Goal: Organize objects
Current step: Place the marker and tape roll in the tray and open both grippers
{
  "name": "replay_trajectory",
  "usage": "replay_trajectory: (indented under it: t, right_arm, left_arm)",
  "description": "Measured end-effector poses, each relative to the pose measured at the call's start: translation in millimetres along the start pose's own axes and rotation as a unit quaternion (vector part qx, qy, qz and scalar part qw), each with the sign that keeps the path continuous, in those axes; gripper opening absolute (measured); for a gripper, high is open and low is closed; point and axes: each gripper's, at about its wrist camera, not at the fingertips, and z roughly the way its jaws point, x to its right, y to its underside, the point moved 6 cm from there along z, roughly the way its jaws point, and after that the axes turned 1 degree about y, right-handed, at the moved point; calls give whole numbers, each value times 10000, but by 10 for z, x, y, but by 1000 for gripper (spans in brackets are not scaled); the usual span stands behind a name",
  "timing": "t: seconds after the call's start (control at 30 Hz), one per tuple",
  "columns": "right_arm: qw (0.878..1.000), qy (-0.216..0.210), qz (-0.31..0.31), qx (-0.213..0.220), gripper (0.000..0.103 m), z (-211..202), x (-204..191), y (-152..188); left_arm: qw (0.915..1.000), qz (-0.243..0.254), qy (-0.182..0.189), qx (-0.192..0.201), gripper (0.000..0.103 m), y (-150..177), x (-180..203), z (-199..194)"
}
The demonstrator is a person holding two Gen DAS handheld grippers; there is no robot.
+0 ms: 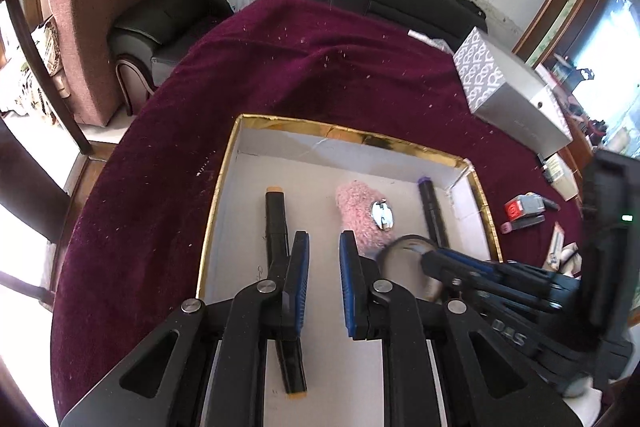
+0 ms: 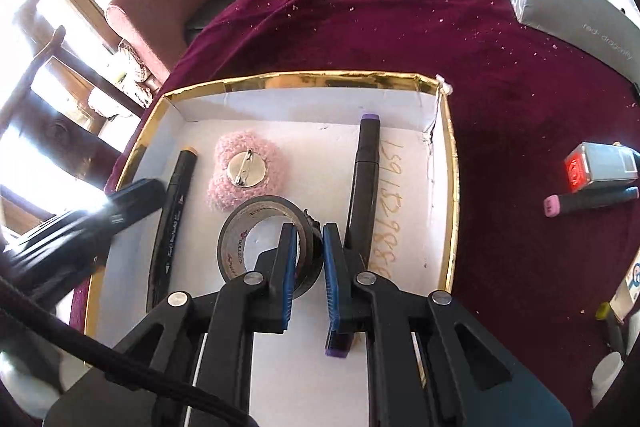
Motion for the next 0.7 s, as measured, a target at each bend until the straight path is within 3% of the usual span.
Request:
replay_trajectory:
  t: [0.03,0.17,0.33,0.47,0.53,0.57,0.6,0.67,0.7]
  right_arm:
    - [10000,-42,-3,-39,12,21,-4,5]
    - [9998,-132,86,100,19,-76,-5,5]
    - [9984,-58,44,553,28,-525,60,-1]
    - [9903,384,-100,1335,46,-1222,278,74]
    - [9770,839,-153,1952,52,-1657,438,157]
    - [9646,1164,-181,2360,63,-1910,543,224]
    - [9505,1471,-185,2730,85,-2127,648,297]
    - [9215,1865,-14,3407,103,-2460,901,458]
    - [9152,1873,135,3566,103,-2552,1038,532]
  left_arm:
    - [10000,-51,36,46,15,7,-6,-56]
    - [9989,-334,275,189,41,59,-8,-262]
    - [9971,-356,540,406,41,169,165,-505]
    - [9953,-153,776,554,48,304,458,-663]
    - [9943,-19,928,529,48,357,636,-686]
    - [9935,83,1026,486,48,392,745,-681]
    - [9929,196,1086,442,48,438,874,-663]
    - [9920,407,1146,324,48,527,1102,-592]
    - [9917,451,1174,256,48,568,1193,-565]
